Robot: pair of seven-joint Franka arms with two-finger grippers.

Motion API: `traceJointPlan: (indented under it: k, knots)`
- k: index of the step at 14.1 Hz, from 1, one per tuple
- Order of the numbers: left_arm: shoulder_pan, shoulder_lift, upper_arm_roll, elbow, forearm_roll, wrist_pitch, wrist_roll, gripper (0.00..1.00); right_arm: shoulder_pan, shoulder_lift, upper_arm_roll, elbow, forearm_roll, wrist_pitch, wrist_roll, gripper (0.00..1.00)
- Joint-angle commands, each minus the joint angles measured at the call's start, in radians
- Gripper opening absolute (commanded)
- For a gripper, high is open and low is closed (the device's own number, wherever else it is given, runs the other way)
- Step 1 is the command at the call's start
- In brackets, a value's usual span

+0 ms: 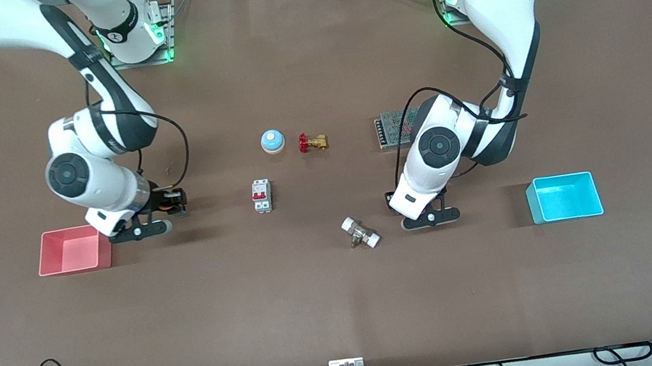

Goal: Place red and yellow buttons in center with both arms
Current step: 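Carry both buttons toward the table center and lower them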

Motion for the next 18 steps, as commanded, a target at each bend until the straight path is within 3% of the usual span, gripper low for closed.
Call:
traceJointPlan:
  k: [1, 5, 8, 15, 18]
  knots:
    - [-0.007, -0.021, 0.006, 0.004, 0.018, -0.011, -0.006, 1.00, 0.017, 0.031, -0.003, 0.003, -0.008, 0.025, 0.007, 0.13]
    - [-0.031, 0.013, 0.009, -0.005, 0.041, -0.008, -0.006, 1.00, 0.018, 0.053, -0.003, 0.007, -0.010, 0.025, 0.007, 0.25]
    - [-0.031, 0.010, 0.013, -0.008, 0.161, -0.043, -0.009, 1.00, 0.014, 0.067, -0.003, 0.007, -0.011, 0.039, 0.007, 0.33]
    - [-0.053, 0.025, 0.008, -0.011, 0.161, -0.036, -0.088, 1.00, 0.014, 0.082, -0.003, 0.010, -0.010, 0.057, 0.009, 0.51]
    - [-0.050, 0.019, 0.005, -0.001, 0.152, -0.039, -0.090, 1.00, 0.014, 0.084, -0.001, 0.023, -0.007, 0.055, 0.009, 0.76]
